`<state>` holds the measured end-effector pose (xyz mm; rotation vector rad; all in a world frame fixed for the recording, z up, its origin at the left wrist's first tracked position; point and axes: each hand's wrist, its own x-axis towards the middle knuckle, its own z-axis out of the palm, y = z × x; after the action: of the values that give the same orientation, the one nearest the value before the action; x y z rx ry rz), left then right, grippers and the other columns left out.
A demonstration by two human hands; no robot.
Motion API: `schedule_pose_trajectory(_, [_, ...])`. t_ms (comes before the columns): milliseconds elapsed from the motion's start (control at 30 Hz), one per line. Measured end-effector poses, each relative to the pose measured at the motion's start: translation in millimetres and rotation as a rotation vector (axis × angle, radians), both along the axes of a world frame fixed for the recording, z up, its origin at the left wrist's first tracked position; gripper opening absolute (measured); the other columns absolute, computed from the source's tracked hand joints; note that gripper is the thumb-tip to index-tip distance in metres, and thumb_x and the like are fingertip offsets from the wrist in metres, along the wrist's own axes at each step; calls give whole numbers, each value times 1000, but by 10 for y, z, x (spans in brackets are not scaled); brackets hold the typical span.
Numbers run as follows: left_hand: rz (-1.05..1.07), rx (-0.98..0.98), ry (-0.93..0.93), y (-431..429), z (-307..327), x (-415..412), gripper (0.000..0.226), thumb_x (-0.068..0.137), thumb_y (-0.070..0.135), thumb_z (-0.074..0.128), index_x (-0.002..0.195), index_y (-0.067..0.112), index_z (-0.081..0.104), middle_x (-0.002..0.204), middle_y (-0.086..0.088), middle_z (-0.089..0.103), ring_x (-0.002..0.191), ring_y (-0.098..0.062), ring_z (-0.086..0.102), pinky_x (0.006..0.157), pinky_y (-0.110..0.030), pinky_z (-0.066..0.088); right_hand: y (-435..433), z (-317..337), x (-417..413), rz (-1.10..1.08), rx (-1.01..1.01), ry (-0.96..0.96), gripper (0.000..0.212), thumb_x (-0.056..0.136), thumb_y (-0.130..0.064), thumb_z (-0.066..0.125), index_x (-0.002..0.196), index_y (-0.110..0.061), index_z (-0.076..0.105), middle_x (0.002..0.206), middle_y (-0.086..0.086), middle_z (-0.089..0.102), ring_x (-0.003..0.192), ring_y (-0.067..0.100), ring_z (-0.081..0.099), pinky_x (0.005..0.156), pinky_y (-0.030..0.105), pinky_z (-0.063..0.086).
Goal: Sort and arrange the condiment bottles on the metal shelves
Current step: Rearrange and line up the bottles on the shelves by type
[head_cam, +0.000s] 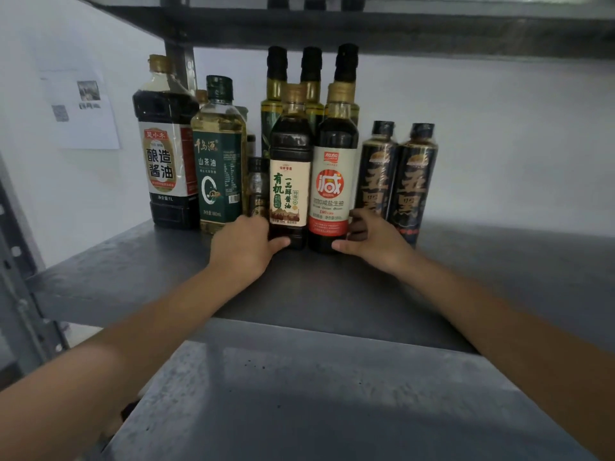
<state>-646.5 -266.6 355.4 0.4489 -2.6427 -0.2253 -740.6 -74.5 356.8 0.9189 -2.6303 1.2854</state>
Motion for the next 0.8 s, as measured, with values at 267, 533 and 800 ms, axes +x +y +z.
schedule_pose_trajectory(267, [-265,72,-82,1412,-91,566,39,91,54,48,122,33,59,126,6,61,114,-22,56,92,-39,47,1689,-65,502,13,302,229,36,84,-35,68,118,-24,61,114,-10,61,102,6,56,81,16,42])
schedule_pose_trajectory(533, [-486,12,39,3887,-235,143,44,93,54,43,131,32,52,132,6,57,121,-22,52,91,-35,45,4065,-99,588,-203,280,275,24,81,-29,70,104,-22,68,100,-16,65,96,3,61,88,26,48])
schedule_pose_trajectory(800, [-630,89,62,5828,-288,-89,47,93,52,46,131,26,51,129,3,59,120,-21,52,90,-37,46,5759,-127,730,-216,68,146,13,81,-10,70,94,-15,70,94,-6,70,86,5,67,83,21,53])
